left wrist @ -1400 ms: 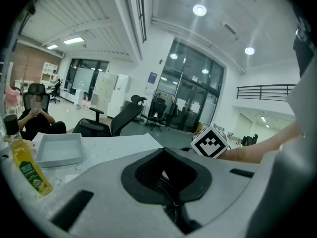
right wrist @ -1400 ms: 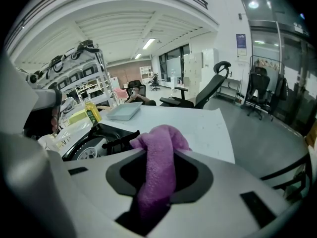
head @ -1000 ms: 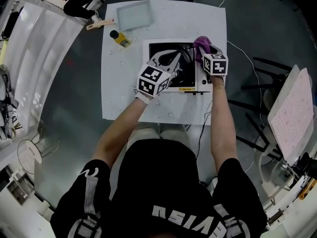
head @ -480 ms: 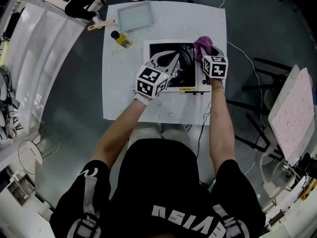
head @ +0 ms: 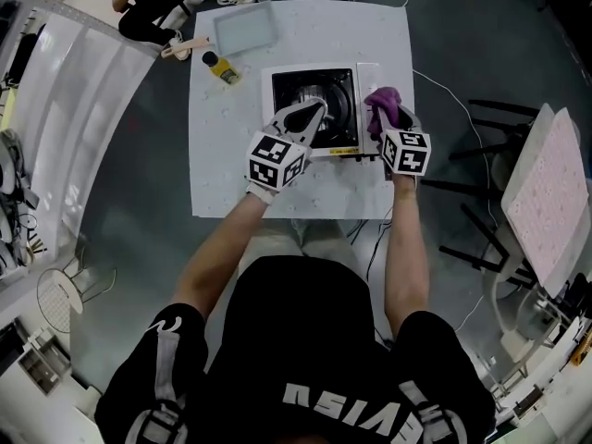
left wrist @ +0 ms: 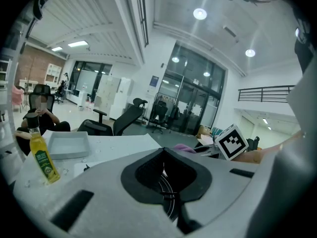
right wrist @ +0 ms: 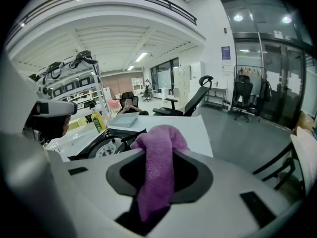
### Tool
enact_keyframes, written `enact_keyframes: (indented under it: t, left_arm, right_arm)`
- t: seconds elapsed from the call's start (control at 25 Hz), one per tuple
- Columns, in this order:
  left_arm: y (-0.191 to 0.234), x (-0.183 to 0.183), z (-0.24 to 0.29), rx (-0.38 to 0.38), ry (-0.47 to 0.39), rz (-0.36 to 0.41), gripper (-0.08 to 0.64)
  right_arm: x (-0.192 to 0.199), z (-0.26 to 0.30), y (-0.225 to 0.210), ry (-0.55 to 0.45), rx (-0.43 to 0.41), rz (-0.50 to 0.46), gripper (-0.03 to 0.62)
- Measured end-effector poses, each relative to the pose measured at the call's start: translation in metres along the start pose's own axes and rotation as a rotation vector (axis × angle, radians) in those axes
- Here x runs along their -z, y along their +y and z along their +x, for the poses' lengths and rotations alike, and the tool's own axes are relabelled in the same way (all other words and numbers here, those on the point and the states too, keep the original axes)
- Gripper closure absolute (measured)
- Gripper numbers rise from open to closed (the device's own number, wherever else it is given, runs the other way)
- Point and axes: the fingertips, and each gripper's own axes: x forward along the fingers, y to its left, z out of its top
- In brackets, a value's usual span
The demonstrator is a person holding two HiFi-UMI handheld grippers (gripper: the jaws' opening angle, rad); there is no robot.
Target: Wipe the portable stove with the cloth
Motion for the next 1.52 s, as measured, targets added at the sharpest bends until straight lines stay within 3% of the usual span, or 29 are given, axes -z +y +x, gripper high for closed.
enact_keyframes:
  t: [0.4, 0.76, 0.96, 1.52]
  left_arm:
    - [-0.027, 0.014, -0.021, 0.063, 0.015, 0.015, 0.554]
    - [-0.034, 0.031, -0.044, 0.143, 0.050, 0.038, 0.554]
    - [-0.031, 0.032, -0.063, 0.170, 0.060, 0.048, 0.554]
    - [-0.016, 0.043, -0.100, 0.197, 0.069, 0.042, 0.554]
  right_arm:
    - [0.056, -0.056, 0.006, 0.032, 0.070, 0.043, 0.476]
    - [0.104, -0.067, 0.030, 0.084, 0.128, 0.103, 0.477]
    - [0.111, -0.066, 0.045, 0.088, 0.148, 0.136, 0.479]
    - [0.114, -0.065, 0.085, 0.097, 0.174, 0.113, 0.480]
